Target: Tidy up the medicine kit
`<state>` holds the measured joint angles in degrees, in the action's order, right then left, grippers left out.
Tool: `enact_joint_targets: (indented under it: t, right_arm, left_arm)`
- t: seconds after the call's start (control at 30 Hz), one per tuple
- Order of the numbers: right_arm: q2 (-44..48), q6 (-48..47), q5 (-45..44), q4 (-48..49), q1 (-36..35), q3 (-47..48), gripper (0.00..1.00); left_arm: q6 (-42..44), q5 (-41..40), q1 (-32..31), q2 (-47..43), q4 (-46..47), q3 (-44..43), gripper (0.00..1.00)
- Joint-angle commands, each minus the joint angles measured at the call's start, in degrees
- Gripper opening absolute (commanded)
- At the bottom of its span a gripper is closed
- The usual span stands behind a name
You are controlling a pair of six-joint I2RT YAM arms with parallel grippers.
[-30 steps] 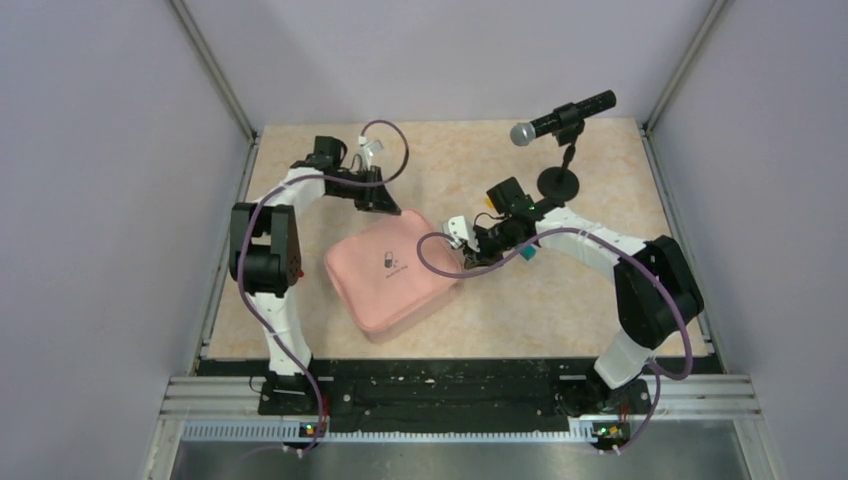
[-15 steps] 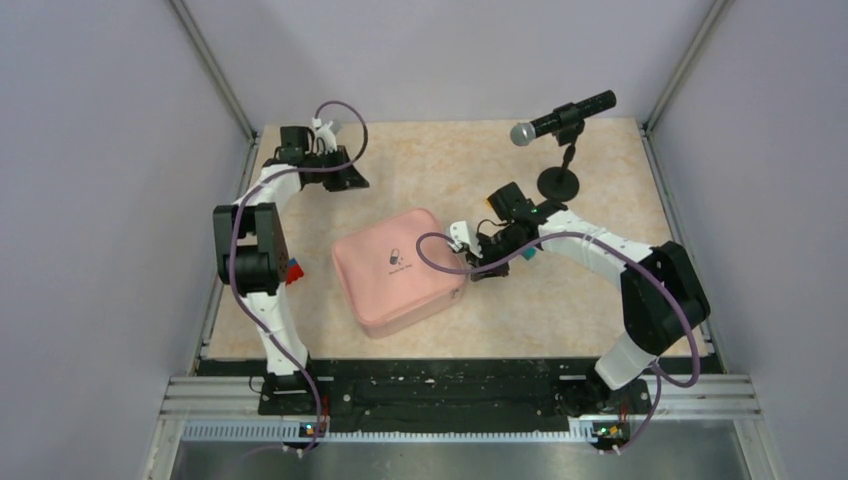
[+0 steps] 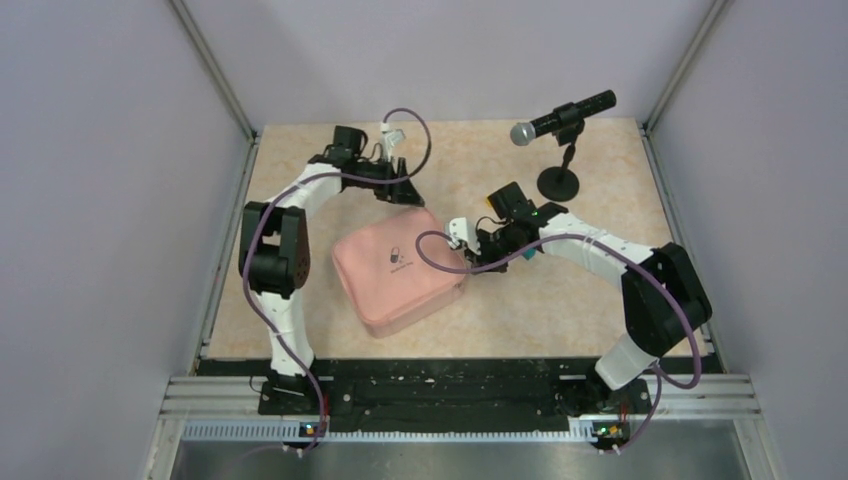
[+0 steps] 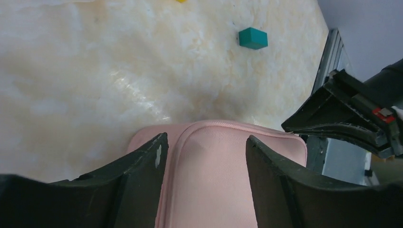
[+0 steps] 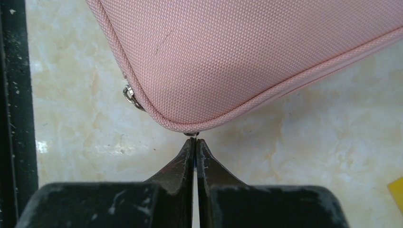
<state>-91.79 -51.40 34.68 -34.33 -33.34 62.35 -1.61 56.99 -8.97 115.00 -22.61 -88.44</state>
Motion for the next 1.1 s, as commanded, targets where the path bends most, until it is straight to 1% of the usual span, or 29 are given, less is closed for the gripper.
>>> enact_joint_targets:
  t: [0.0,0.07,0.2,0.23,0.37,0.43,0.5,0.6,0.7,0.83,0.9,1.07]
  right_arm:
    - [-1.9,-5.4,-5.4,4.6,0.1,4.5,0.00]
    - [-3.7,-6.4,-6.6,5.3,0.7,6.4,0.00]
    - [-8.1,-7.3,-8.0,7.1,1.8,10.7,0.00]
    - [-9.2,-7.3,-8.4,7.5,1.9,11.8,0.00]
    - [-13.9,-7.3,-9.0,9.1,1.9,16.2,0.00]
    - [-16.1,-7.3,-9.1,9.2,1.9,19.0,0.00]
    - [-17.7,-7.5,-9.1,9.2,1.9,21.1,0.00]
    - [-19.1,-8.2,-9.2,8.1,1.9,22.8,0.00]
    - [-18.4,-10.6,-8.2,5.1,2.5,22.6,0.00]
    - [-13.7,-18.7,-7.6,-0.1,3.7,17.1,0.00]
    - [-9.7,-21.9,-7.6,-1.9,4.9,13.1,0.00]
    - [-2.8,-24.9,-7.9,-5.8,7.2,6.3,0.00]
  left_arm:
    - [11.2,-0.6,-2.4,4.0,-9.0,-5.1,0.65]
    - [14.1,-1.0,-2.5,4.0,-11.5,-5.0,0.65]
    - [24.2,-0.2,-2.4,4.1,-21.3,-5.2,0.62]
    - [25.9,0.3,-2.5,3.9,-23.4,-4.9,0.59]
    - [30.1,1.4,-2.5,3.3,-27.8,-2.2,0.51]
    - [29.6,-0.2,-2.5,2.5,-26.6,-0.1,0.47]
    - [27.9,-2.3,-2.5,1.5,-24.1,1.9,0.37]
    - [26.8,-3.8,-2.5,1.7,-23.7,2.4,0.21]
    - [27.1,-4.1,-2.0,1.8,-24.5,2.2,0.01]
    - [25.1,-4.8,0.3,0.1,-22.2,3.9,0.00]
    - [21.4,-6.9,1.9,-1.6,-18.5,5.7,0.00]
    - [13.1,-9.0,6.9,-4.4,-10.1,9.3,0.00]
